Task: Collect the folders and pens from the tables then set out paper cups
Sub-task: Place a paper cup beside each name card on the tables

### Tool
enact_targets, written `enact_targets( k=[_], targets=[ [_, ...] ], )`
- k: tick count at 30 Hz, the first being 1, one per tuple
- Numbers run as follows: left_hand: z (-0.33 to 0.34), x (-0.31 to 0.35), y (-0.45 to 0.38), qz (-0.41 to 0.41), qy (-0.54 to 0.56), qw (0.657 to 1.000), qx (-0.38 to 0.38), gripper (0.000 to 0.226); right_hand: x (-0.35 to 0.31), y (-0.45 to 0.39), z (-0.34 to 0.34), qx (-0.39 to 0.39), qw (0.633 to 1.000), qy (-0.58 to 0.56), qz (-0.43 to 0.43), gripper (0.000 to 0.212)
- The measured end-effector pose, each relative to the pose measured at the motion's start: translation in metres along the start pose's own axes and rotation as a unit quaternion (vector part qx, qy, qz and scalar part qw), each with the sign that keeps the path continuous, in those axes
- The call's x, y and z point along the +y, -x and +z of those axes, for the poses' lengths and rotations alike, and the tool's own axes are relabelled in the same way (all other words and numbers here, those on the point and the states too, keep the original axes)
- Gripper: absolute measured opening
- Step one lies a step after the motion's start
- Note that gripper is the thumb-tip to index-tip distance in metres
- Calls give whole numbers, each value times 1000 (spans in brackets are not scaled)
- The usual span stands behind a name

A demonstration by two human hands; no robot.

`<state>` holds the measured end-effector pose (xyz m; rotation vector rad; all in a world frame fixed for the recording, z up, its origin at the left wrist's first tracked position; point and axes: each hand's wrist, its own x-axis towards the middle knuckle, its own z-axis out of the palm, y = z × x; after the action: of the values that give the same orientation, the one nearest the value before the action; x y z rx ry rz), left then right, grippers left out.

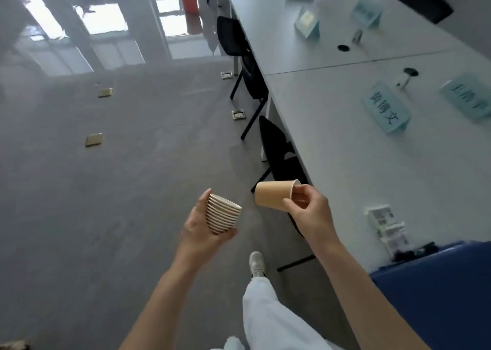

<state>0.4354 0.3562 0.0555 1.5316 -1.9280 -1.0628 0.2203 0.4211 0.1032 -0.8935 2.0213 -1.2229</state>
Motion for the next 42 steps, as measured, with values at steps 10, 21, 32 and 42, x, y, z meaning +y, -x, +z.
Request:
enact_targets(
  k=[10, 21, 32, 42],
  targets=[
    [69, 69, -182, 16, -27, 999, -35, 102, 39, -218, -58, 68, 976, 191, 81, 23],
    [81, 89, -276, 8, -31, 998, -60, 100, 61, -323, -52, 52, 930, 354, 81, 8],
    [61, 73, -338, 25, -42, 991, -123, 101, 44, -336, -26, 53, 905, 411, 93, 15],
    [-6, 52, -407, 87, -93, 972, -199, 102, -102, -351, 106, -68, 994, 88, 22, 17]
  ],
)
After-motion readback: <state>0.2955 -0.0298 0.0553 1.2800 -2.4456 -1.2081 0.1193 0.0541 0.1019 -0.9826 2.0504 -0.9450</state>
